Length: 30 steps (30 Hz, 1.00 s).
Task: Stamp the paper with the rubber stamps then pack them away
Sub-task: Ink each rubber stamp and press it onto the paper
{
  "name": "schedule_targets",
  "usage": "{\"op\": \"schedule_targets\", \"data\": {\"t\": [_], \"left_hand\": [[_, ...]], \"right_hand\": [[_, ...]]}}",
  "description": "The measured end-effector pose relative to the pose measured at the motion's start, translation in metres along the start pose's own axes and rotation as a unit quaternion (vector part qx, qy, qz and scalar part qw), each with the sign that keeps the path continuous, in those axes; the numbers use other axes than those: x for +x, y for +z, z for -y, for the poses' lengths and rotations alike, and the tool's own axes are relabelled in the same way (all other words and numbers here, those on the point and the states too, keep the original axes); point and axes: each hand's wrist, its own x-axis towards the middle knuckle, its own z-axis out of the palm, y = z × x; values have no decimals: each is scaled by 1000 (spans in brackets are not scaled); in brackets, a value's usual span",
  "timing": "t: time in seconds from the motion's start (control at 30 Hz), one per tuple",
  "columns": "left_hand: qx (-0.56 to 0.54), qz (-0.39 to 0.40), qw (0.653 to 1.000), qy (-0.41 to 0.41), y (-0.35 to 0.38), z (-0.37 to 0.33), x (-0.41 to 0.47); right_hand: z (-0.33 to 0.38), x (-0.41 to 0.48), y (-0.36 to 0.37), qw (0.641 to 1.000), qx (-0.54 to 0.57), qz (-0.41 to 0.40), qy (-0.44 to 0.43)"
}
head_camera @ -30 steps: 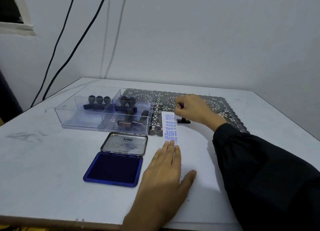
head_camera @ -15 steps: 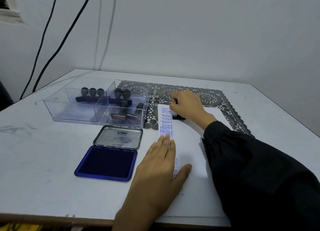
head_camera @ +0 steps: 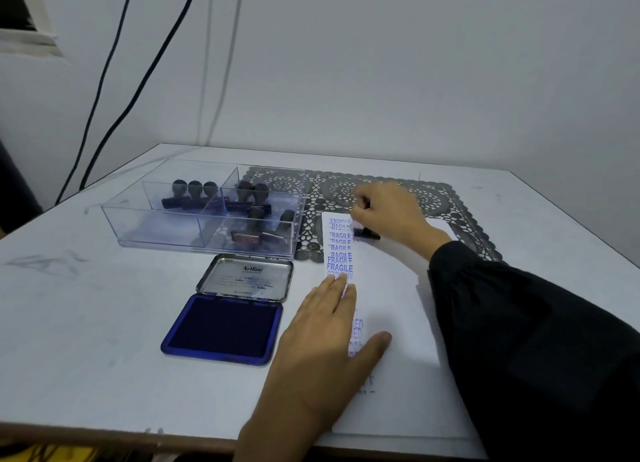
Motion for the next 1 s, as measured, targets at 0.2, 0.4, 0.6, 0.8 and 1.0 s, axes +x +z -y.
{"op": "schedule_targets", "data": {"t": [0.2,0.4,0.6,0.8,1.0], "left_hand": [[-33,28,999,-10,-12,-4,-3],[-93,-1,996,-4,-7,-4,0],[-186,-27,982,2,-11,1,-2],[-161,-124,978,42,-42,27,-3],[-119,-235,964,-25,-76,102,15]], "right_hand": [[-3,6,-53,978,132,-125,102],[6,0,-71,975,157,-127,95],[28,5,-69,966,231,-75,90],[69,31,-60,931,359,32,66],[95,68,-40,959,245,138,22]]}}
